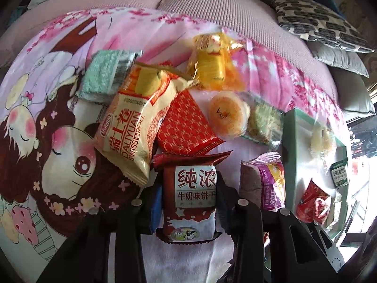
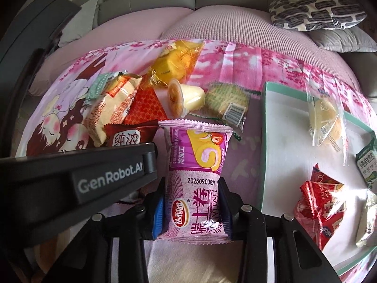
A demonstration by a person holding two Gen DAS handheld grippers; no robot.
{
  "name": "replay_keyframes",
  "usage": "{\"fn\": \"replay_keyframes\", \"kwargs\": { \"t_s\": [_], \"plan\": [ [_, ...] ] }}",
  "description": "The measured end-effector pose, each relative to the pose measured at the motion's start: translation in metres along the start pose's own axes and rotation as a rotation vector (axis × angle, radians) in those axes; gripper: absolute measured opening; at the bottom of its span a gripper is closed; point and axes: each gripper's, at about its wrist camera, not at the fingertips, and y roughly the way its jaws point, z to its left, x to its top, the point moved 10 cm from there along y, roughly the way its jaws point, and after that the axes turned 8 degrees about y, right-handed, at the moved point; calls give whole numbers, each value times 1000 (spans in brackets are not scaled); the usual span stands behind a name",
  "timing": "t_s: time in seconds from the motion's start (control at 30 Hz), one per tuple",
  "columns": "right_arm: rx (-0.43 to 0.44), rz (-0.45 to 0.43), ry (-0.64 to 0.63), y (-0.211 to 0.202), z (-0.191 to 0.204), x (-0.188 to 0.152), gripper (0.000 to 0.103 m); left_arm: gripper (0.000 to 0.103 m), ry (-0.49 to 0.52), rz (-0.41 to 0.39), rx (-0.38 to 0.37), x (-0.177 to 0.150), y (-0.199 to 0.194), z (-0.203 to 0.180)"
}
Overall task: Organize snacks
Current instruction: 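Grasp the pink roll bag with the right tool while the left tool grasps the red-white milk biscuit pack, then carry the pink roll bag and milk biscuit pack into the tray and open both tools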
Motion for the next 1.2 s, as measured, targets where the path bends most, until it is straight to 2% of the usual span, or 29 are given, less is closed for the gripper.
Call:
{"fn": "replay_keyframes", "kwargs": {
  "t_s": [0.37,0.73,0.93,1.2],
  "plan": [
    [32,-112,29,-46,-2,15,41,41,22,-137,-17,12,-53,-9],
    [39,-141,80,-62,-21,23,41,41,32,-168,-5,16,-64,-17],
    [12,-191,161,-84,-61,35,41,41,74,-159,-21,21,-62,-40],
    [-91,-238,358,-108,-161,42,41,40,228,-134,-58,38,-48,-117]
  ]
}}
